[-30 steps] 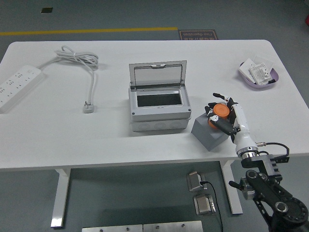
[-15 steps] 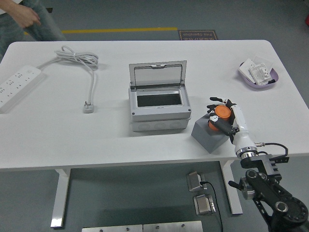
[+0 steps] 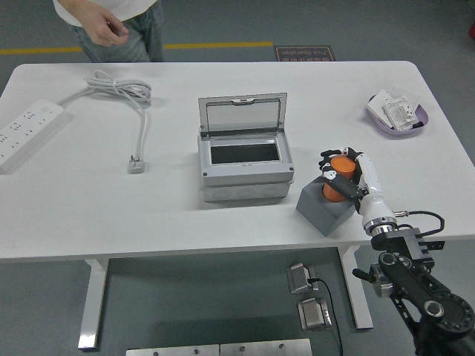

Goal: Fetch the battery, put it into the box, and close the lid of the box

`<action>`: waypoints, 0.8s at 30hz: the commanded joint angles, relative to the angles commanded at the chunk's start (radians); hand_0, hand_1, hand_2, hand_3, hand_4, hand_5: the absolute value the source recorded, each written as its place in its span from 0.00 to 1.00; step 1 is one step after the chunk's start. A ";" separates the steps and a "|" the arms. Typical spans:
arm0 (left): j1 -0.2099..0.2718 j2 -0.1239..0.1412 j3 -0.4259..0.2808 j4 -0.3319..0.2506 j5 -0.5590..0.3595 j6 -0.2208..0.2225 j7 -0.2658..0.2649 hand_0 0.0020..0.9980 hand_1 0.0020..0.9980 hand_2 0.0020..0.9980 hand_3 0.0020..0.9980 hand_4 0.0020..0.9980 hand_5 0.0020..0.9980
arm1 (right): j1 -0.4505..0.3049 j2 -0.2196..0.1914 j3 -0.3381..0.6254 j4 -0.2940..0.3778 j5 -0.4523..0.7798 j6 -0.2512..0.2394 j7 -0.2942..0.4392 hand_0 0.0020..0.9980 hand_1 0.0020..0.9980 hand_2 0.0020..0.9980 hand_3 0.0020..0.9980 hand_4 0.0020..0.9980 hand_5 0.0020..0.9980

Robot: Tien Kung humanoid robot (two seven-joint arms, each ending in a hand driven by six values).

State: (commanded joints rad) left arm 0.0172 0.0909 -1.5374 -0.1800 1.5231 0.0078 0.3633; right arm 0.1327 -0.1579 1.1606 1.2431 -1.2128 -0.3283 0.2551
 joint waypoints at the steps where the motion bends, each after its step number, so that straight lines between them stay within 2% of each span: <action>1: 0.000 0.000 0.000 0.000 0.000 0.000 0.000 0.65 0.64 0.53 0.64 0.72 0.09 | 0.003 -0.001 0.001 0.000 0.000 -0.001 0.000 0.35 0.42 0.38 0.29 0.00 0.00; 6: -0.001 0.000 -0.003 0.000 0.002 0.000 0.001 0.65 0.64 0.53 0.64 0.72 0.09 | 0.020 -0.006 0.009 -0.003 -0.011 -0.006 -0.002 0.35 0.42 0.38 0.29 0.00 0.00; 7: -0.001 0.000 -0.003 0.000 0.002 0.000 0.001 0.65 0.64 0.53 0.64 0.72 0.09 | 0.025 -0.008 0.013 -0.004 -0.015 -0.006 -0.004 0.30 0.31 0.29 0.25 0.00 0.00; 15: -0.004 0.002 -0.004 0.000 0.003 0.000 0.002 0.65 0.64 0.53 0.64 0.72 0.09 | 0.086 -0.044 0.017 -0.012 -0.062 -0.008 -0.035 0.29 0.28 0.28 0.27 0.00 0.00; 19: -0.004 0.003 -0.004 0.000 0.002 0.001 0.004 0.65 0.64 0.53 0.64 0.72 0.09 | 0.132 -0.054 0.001 -0.010 -0.127 -0.009 -0.071 0.29 0.27 0.27 0.27 0.00 0.00; 24: -0.004 0.004 -0.005 0.000 0.003 0.001 0.009 0.65 0.64 0.53 0.64 0.72 0.09 | 0.208 -0.050 -0.041 -0.006 -0.259 0.004 -0.164 0.29 0.27 0.27 0.27 0.00 0.00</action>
State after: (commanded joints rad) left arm 0.0135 0.0945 -1.5425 -0.1800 1.5257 0.0085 0.3721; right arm 0.3406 -0.2075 1.1197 1.2375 -1.4717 -0.3239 0.0914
